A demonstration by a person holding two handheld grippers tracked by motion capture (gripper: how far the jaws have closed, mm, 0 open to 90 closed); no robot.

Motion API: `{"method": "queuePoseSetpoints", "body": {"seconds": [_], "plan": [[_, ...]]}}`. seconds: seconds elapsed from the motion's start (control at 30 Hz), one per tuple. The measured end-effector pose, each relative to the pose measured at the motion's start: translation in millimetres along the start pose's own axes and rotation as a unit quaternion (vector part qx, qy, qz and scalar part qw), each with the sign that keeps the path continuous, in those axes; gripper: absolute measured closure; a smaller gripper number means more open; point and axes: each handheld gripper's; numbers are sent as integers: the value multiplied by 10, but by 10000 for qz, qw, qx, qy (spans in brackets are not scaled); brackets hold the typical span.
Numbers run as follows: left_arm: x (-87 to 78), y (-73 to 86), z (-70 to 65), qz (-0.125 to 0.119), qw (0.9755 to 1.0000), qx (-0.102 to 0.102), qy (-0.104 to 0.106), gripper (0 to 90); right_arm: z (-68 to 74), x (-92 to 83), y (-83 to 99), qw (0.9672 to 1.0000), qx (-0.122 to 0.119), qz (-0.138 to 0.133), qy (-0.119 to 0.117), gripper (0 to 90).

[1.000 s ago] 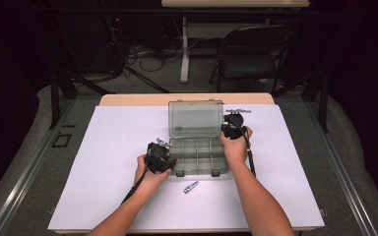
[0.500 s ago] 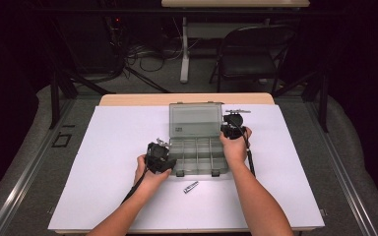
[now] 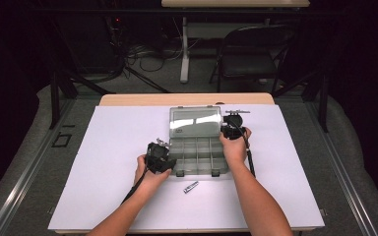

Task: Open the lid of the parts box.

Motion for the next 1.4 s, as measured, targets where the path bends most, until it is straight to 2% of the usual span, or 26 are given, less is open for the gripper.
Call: {"method": "queuePoseSetpoints", "body": {"seconds": [0.6,1.13,1.27,1.4], "plan": [[1,2,-1,-12,10000,-5,-3,636,15,46,34,9998,-54,138,119,896],[4,16,-9,-74,10000,-44,-18,636,9,49,45,9999,-93,59,78,889],[3,20,-14,-81,9999,-49,-34,636,12,42,53,9999,-92,76,50,847],[3,20,-14,-84,9999,-54,-35,636,29,-18,34,9999,-125,-81,-57,784]]}}
Point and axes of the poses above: each handheld gripper's, and its own axes: x roughly forward along the jaws, y roughly out of its underside, z roughly to its left, and after that the axes turned 1 degree about z, right-handed
